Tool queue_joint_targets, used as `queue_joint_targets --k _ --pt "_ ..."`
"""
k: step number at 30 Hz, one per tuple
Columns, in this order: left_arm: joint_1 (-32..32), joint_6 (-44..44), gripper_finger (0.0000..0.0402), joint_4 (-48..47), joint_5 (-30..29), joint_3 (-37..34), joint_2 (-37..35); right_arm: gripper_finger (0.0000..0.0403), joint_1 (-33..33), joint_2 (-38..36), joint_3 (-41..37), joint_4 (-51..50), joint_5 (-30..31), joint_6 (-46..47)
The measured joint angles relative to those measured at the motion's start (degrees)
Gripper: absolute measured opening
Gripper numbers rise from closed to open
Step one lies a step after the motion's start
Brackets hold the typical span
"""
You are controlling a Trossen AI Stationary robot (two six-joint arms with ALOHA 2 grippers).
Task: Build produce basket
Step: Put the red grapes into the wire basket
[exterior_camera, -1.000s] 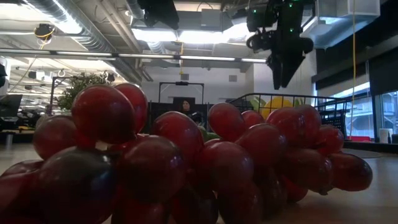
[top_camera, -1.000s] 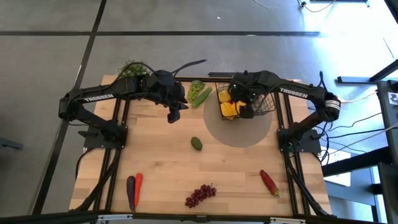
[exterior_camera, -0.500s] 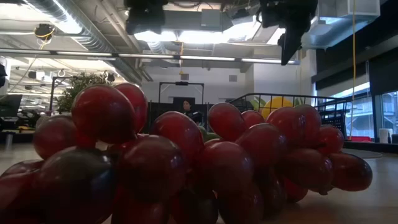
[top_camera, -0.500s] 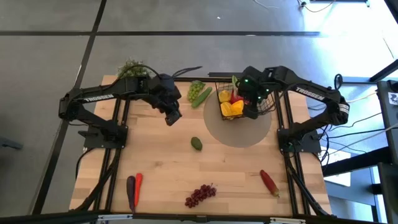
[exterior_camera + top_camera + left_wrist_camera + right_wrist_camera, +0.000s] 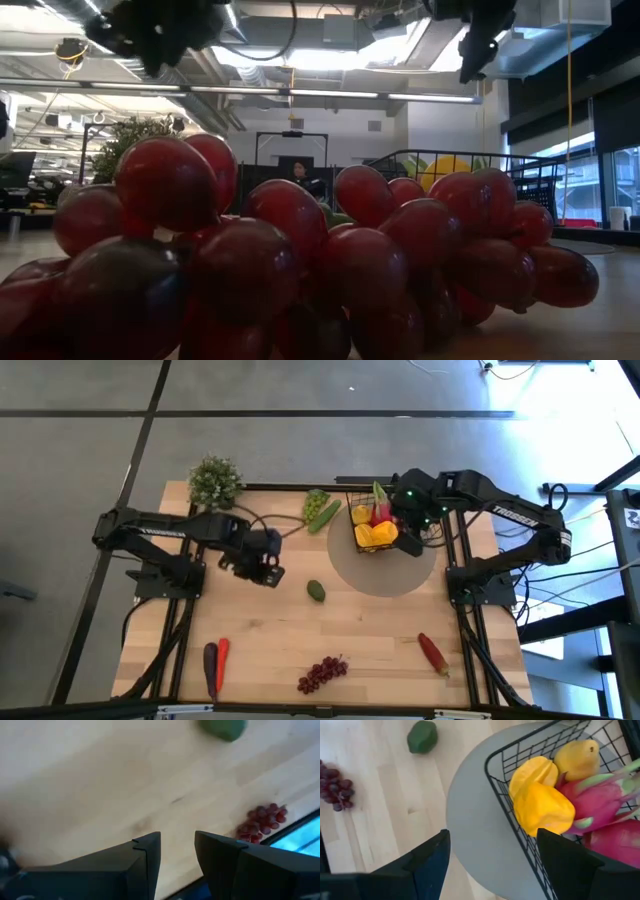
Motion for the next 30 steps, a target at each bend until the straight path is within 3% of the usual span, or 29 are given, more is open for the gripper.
queue_joint_targets --k 7,15,19,26,30 --pt "-10.09 -14.19 0.0109 0.00 -0.21 -1.13 -0.57 0.0283 2.07 0.00 0.00 0.43 -0.40 0.13" --pt "-17.20 -15.66 0.0109 3.62 -9.99 -1.24 -0.55 0.0283 3.80 0.22 0.00 1.61 -8.39 0.58" --pt "-19.33 -11.80 0.0109 7.38 -13.58 -1.24 -0.55 0.0283 4.60 0.21 0.00 1.64 -9.77 -0.06" --pt "-23.83 4.65 0.0109 21.95 -22.35 -1.20 1.97 0.0283 7.16 0.20 -0.02 1.62 -11.11 -3.81" --pt "-25.46 6.97 0.0109 31.95 -22.96 -1.15 3.58 0.0283 9.30 0.20 -0.02 1.74 -14.99 -8.03"
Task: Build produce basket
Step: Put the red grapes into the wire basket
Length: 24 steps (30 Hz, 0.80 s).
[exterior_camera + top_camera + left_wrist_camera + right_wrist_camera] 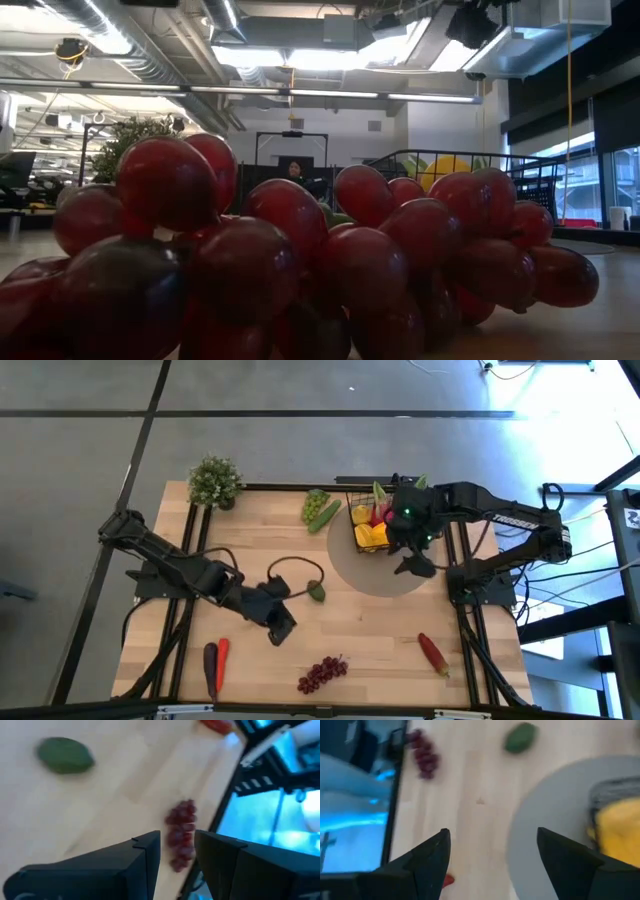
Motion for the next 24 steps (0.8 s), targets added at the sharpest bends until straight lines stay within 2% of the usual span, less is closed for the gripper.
queue_joint_targets --k 5,7,12,14,20,24 --pt "-2.15 3.04 0.0109 9.80 0.05 -0.03 2.23 0.0283 5.80 0.00 -0.02 2.02 -3.78 -4.54" --pt "-2.83 3.31 0.0109 11.30 0.01 -0.03 3.23 0.0283 8.61 0.04 -0.02 4.25 -1.78 -5.42" --pt "-3.86 2.96 0.0109 13.63 -1.29 -0.03 6.07 0.0283 14.90 0.94 -0.03 8.00 8.31 -7.23" --pt "-3.91 2.99 0.0109 13.64 -1.48 -0.03 7.42 0.0283 16.47 1.55 -0.42 10.56 9.61 -7.21" --pt "-3.60 2.97 0.0109 13.58 -1.53 -0.03 9.71 0.0283 19.51 5.61 -1.51 20.12 7.71 -7.09" --pt "-3.52 2.90 0.0109 14.04 -1.55 -0.03 9.51 0.0283 20.13 10.26 -1.51 21.49 6.61 -7.55"
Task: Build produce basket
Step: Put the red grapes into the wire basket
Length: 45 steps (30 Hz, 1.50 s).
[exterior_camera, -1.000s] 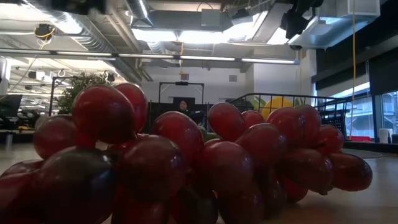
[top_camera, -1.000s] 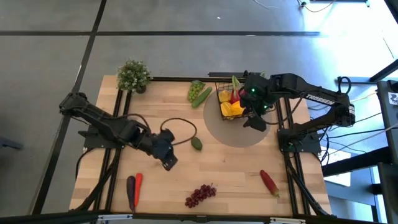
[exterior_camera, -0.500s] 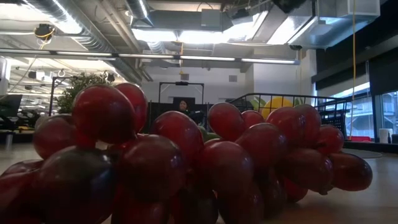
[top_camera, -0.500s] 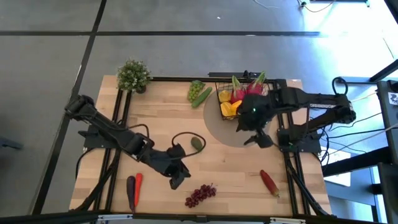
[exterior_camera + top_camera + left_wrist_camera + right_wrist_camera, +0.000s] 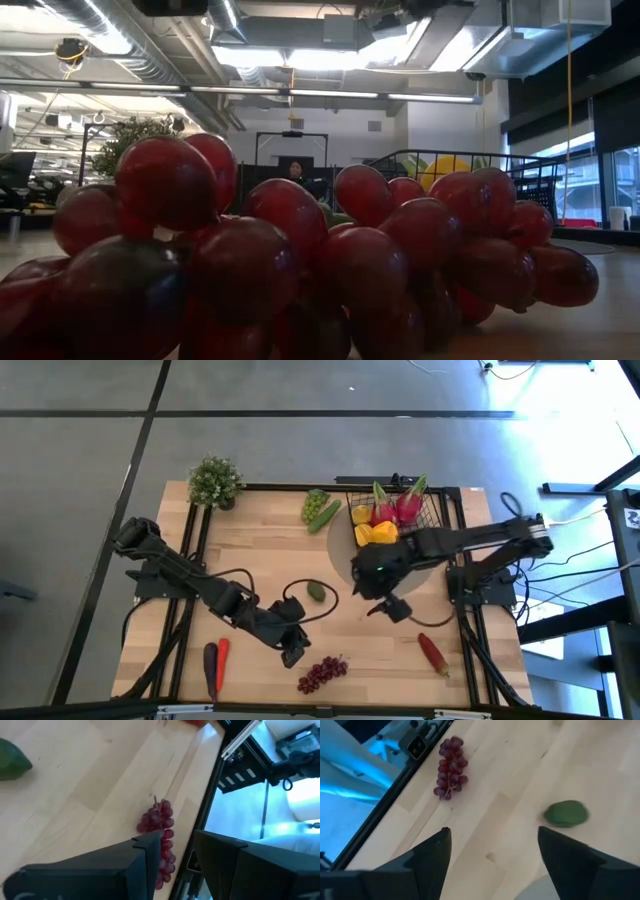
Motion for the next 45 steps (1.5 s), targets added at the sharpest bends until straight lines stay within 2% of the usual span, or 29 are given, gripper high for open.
queue_joint_targets --k 4,16,19,27,31,39,45 --pt "-0.23 -0.02 0.0109 0.22 0.28 0.02 -1.75 0.0283 -0.06 5.30 -0.02 1.96 -4.00 -1.11" --pt "1.16 0.31 0.0109 -0.18 -0.09 0.02 -7.19 0.0283 4.07 19.92 -0.04 7.88 -4.62 -3.48" --pt "1.55 0.37 0.0109 -1.54 -0.15 0.00 -8.69 0.0283 5.72 22.52 -0.04 10.31 -6.56 -3.96" --pt "3.70 0.48 0.0109 -1.61 -1.27 0.04 -9.90 0.0283 9.14 27.10 -0.04 18.31 -7.07 -2.32" --pt "4.18 0.47 0.0109 -1.75 0.03 0.04 -9.90 0.0283 10.55 29.15 -0.04 23.08 -9.42 0.86" --pt "4.18 0.42 0.0109 -1.71 0.65 0.04 -9.90 0.0283 11.12 32.91 -0.04 28.75 -7.97 2.21" --pt "4.16 0.37 0.0109 -1.64 0.64 0.04 -9.90 0.0283 11.79 35.65 -0.04 29.07 -8.24 2.16"
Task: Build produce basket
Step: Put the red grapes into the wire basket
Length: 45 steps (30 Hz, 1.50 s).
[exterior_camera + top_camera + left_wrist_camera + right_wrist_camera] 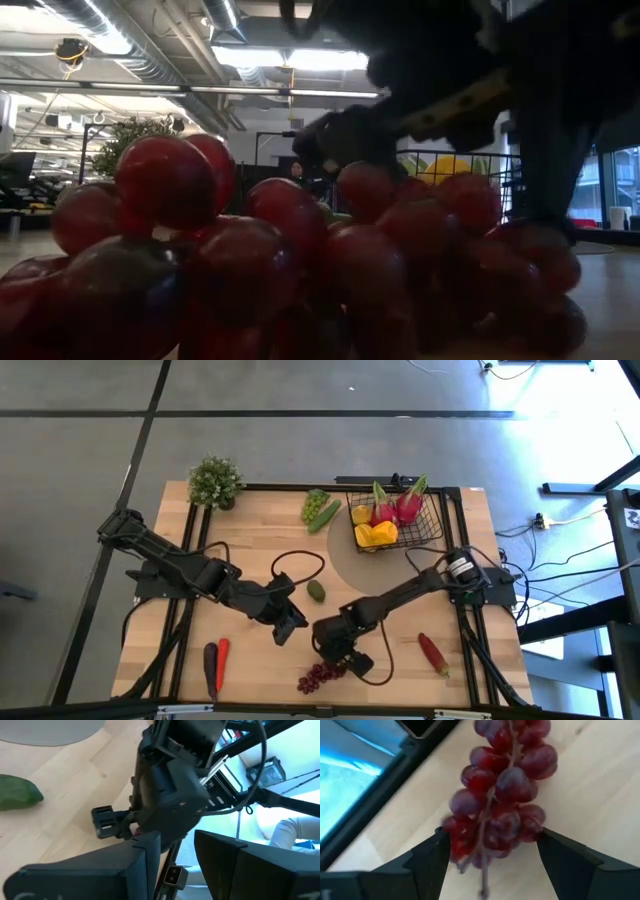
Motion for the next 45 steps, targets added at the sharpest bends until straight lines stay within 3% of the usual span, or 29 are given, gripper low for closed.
queue_joint_targets --k 4,7,18,30,38,45 --pt "-0.04 0.00 0.0109 -0.01 -0.01 0.00 0.00 0.0274 -0.10 1.32 0.00 0.82 0.40 -0.09" --pt "-0.04 0.00 0.0109 -0.02 -0.01 0.00 0.00 0.0245 -0.10 1.60 0.00 1.04 0.40 0.17" --pt "-0.04 0.02 0.0109 -0.02 -0.03 0.00 0.00 0.0015 -0.60 1.52 0.04 -0.13 -1.08 2.31" --pt "-0.04 0.07 0.0109 -0.04 -0.04 0.00 0.00 0.0002 -2.60 1.31 6.23 -14.83 -0.63 -3.77" --pt "-0.07 3.49 0.0109 -3.26 -0.80 0.00 0.00 0.0001 -2.80 1.28 13.14 -27.69 5.54 -8.69" --pt "-1.61 8.83 0.0109 -9.57 1.69 -0.03 -2.58 0.0001 -5.50 1.25 20.32 -36.12 14.58 -4.53"
